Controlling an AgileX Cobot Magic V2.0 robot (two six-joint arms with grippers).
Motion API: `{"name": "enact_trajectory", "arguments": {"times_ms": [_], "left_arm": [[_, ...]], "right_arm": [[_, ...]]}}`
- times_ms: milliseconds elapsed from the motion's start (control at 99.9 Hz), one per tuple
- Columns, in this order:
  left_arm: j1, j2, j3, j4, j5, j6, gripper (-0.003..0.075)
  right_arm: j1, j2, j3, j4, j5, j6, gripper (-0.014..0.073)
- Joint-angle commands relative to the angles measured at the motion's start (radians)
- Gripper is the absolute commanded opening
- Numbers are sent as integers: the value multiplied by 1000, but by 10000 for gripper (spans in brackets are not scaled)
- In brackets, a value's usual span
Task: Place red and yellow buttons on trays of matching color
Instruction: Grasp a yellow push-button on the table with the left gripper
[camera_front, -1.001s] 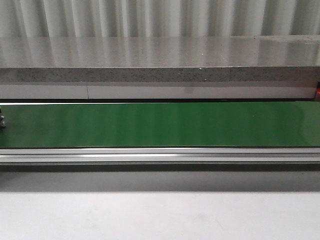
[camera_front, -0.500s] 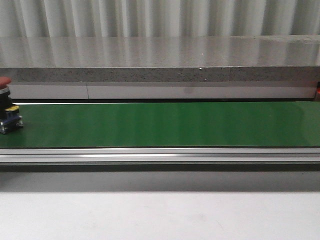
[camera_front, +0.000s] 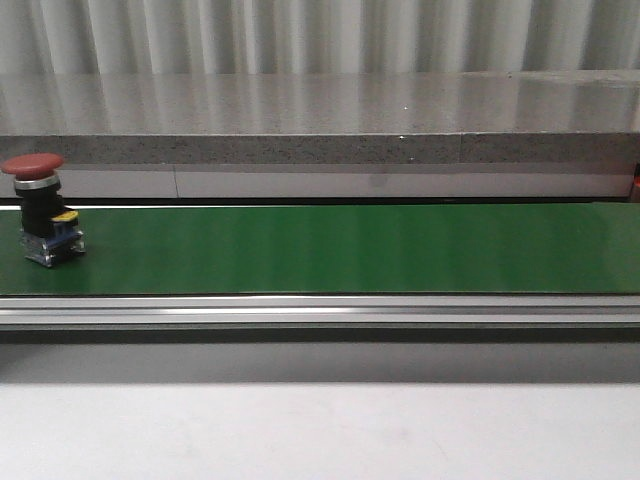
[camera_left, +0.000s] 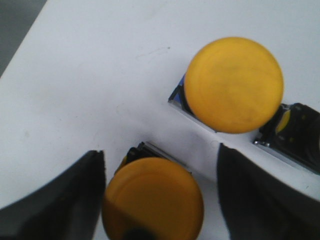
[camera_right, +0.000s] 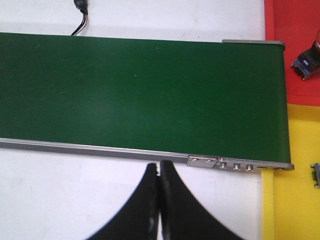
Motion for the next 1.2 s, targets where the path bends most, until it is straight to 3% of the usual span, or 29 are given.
{"name": "enact_trajectory", "arguments": {"times_ms": [0, 90, 160, 450, 711, 961, 1191], "left_arm": [[2, -57, -29, 0, -16, -1, 239], [2, -81, -29, 0, -9, -1, 71], [2, -114, -29, 0, -5, -1, -18], [-15, -336, -29, -2, 87, -1, -20], [-135, -464, -13, 0, 181, 2, -20], [-288, -480, 92, 0, 163, 19, -20], [-329, -480, 179, 0, 103, 19, -20]], "right_arm": [[3, -7, -23, 4, -48, -10, -67], [3, -7, -23, 4, -48, -10, -67], [3, -7, -23, 4, -48, -10, -67], [3, -7, -23, 4, -48, -10, -67], [3, -7, -23, 4, -48, -10, -67], [3, -7, -23, 4, -48, -10, -67], [3, -7, -23, 4, -48, -10, -67]]}}
